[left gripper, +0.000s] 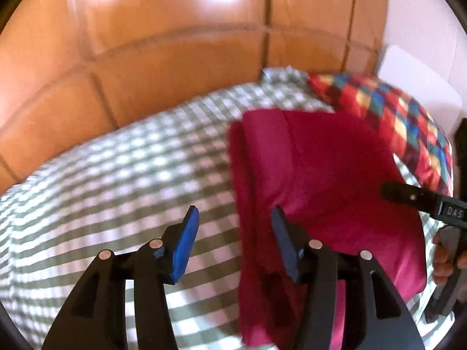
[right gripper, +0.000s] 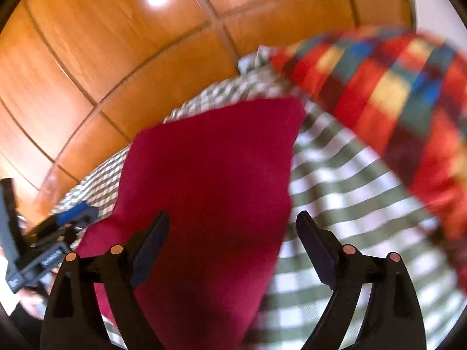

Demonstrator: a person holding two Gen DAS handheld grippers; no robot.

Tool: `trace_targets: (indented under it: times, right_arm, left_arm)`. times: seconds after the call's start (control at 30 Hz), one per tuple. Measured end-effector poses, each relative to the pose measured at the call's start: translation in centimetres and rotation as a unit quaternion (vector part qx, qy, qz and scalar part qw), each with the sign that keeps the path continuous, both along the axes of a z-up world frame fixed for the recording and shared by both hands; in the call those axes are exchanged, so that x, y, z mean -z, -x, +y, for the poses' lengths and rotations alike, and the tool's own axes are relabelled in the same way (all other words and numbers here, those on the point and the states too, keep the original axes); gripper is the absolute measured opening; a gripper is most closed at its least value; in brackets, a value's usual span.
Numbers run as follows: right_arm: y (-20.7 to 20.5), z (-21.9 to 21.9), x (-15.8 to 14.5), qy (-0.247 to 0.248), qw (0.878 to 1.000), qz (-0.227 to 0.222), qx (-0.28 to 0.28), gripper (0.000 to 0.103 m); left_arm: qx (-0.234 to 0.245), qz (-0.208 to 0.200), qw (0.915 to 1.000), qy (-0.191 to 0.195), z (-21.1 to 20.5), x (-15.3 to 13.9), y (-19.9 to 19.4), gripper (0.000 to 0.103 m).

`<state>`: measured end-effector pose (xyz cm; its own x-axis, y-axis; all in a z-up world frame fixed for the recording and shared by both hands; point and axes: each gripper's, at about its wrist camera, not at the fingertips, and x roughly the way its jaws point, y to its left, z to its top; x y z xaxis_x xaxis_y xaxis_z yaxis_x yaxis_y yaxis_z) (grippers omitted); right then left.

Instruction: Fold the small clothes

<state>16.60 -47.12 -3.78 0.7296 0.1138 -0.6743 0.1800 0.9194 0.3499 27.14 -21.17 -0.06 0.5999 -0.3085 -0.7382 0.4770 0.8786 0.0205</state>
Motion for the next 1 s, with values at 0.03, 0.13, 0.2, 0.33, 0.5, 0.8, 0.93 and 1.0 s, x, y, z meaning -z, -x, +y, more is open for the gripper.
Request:
trace_targets:
  times: [0.03, 0.13, 0.2, 0.33, 0.5, 0.8, 0.93, 1.0]
  right_arm:
    - [0.3, 0.0, -0.5, 0.011, 1.000, -0.010, -0.002, 0.086]
    - [2.6, 2.6, -2.6, 0.041, 0.998, -0.034, -0.023, 0.071]
    - [2.9, 3.8, -2.5, 0.048, 0.998, -0.033, -0.034, 0.058]
    - [2.9, 8.4, 2.0, 0.068, 0.996, 0.027, -0.053, 0.046]
    - [3.0, 10.6, 3.5, 0.130, 0.991, 0.034, -0.023, 0.046]
    - [5.9, 11.4, 0.0, 0.103, 0.994, 0.006, 0.017, 0.088]
    - [7.3, 12.3, -0.6, 0.107, 0.993, 0.011, 0.056, 0.094]
    - [7.6, 12.4, -0.7, 0.108, 0.990, 0.021, 0.087, 0.095]
  left_arm:
    - [-0.006, -0.014, 0.9999, 0.004, 0.5, -0.3, 0.7, 0.051]
    - [-0.001, -0.024, 0.9994, 0.025, 1.3, -0.8, 2.7, 0.051]
    - [0.006, -0.029, 0.9995, 0.002, 0.6, 0.0, 3.9, 0.051]
    - [-0.008, -0.001, 0.9980, -0.062, -1.0, 4.2, 2.4, 0.054]
    - [-0.017, 0.005, 0.9990, -0.040, 0.0, 3.5, 2.3, 0.060]
    - [-0.056, -0.032, 0.9977, 0.020, 3.7, -0.6, 6.2, 0.076]
    - [-0.058, -0.050, 0.9967, 0.028, 5.1, -1.6, 8.1, 0.084]
    - [-0.065, -0.056, 0.9959, 0.032, 5.8, -1.9, 8.9, 0.089]
